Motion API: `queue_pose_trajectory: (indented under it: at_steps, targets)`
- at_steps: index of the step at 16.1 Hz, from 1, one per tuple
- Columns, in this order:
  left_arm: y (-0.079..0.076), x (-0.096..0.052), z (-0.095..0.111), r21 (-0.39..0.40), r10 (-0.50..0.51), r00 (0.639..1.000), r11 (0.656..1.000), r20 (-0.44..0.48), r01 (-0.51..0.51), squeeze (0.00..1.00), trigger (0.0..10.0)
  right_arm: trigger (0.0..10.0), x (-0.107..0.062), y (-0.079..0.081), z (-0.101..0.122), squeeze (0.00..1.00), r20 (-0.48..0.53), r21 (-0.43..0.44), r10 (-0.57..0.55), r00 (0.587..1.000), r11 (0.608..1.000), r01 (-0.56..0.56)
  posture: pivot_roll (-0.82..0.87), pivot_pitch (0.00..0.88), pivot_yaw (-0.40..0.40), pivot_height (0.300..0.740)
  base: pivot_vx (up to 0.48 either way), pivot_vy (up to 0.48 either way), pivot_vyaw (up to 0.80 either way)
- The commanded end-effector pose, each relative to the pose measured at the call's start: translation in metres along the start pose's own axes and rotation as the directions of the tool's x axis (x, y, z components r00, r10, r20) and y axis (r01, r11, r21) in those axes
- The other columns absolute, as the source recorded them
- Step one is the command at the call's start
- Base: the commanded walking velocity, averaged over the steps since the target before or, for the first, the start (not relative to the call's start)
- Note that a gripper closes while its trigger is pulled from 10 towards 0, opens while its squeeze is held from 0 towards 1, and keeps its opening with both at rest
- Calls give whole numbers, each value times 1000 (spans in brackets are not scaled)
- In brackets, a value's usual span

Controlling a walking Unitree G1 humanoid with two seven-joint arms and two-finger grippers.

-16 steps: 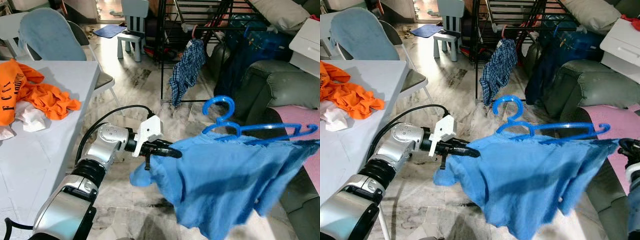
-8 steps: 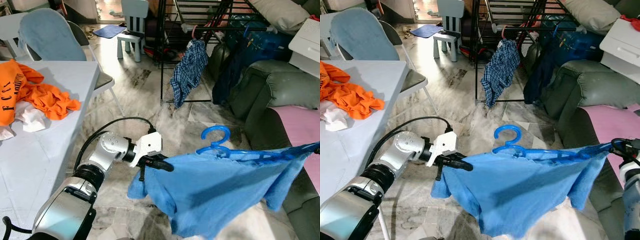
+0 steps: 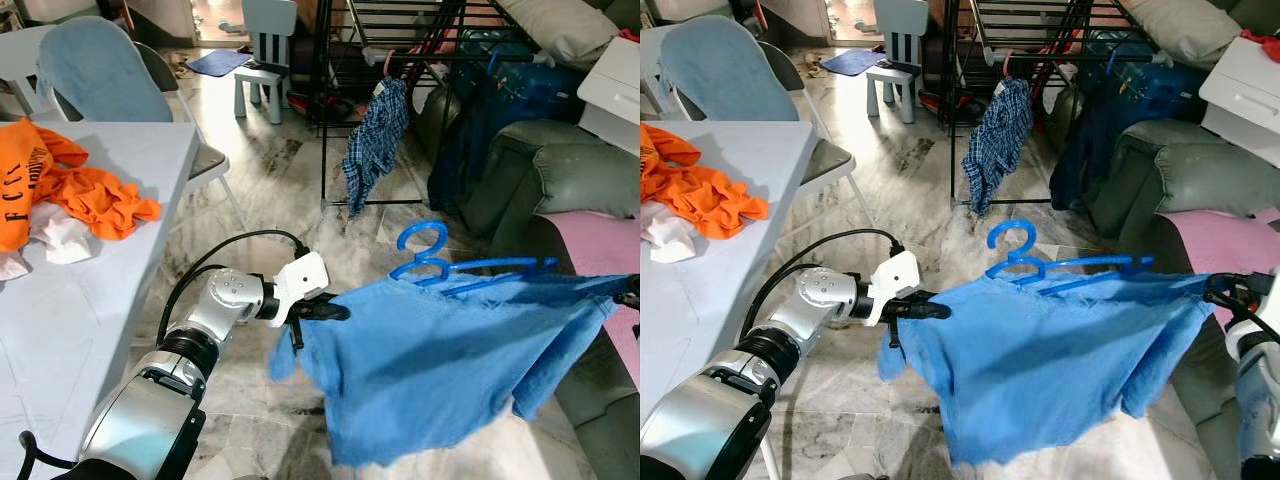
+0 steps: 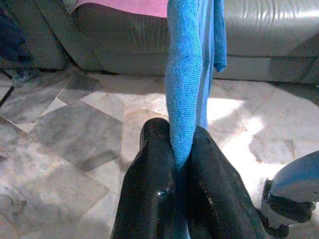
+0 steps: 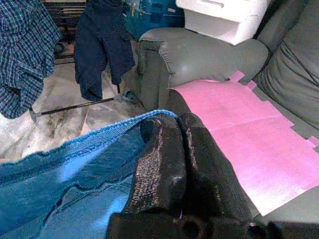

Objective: Hang hanger

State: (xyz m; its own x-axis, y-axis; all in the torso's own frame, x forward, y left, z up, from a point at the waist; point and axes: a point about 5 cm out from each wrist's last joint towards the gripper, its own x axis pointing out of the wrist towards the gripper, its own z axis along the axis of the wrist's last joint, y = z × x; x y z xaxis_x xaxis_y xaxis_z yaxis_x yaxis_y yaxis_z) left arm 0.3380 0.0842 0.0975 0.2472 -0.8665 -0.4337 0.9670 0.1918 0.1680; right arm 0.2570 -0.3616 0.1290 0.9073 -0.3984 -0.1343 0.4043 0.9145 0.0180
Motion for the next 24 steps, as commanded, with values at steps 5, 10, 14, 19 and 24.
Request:
queue_pose_trajectory:
  at_steps: [5,10,14,19,24]
  targets:
    - [-7,5,9,39,-84,993,996,85,81,0,0,0,4,6,4,0,13,-5,7,1000,1000,-7,21,0,-62,740,0,0,0]
    - [-19,7,2,29,-174,980,985,93,172,0,0,0,15,14,4,0,5,-11,19,1000,1000,-19,20,0,-61,740,0,0,0]
    - [-20,9,-17,-93,-59,998,994,28,62,0,0,0,16,41,33,0,101,-59,100,990,994,-95,23,0,-61,740,0,0,0]
    - [-20,9,-31,-108,22,997,994,-75,-30,0,0,0,10,52,49,0,151,-105,135,979,987,-120,7,0,-59,740,0,0,0]
    - [-13,22,-22,-97,176,979,978,-104,-186,0,549,0,3,85,49,0,136,-141,240,961,965,-221,3,0,-60,740,0,0,0]
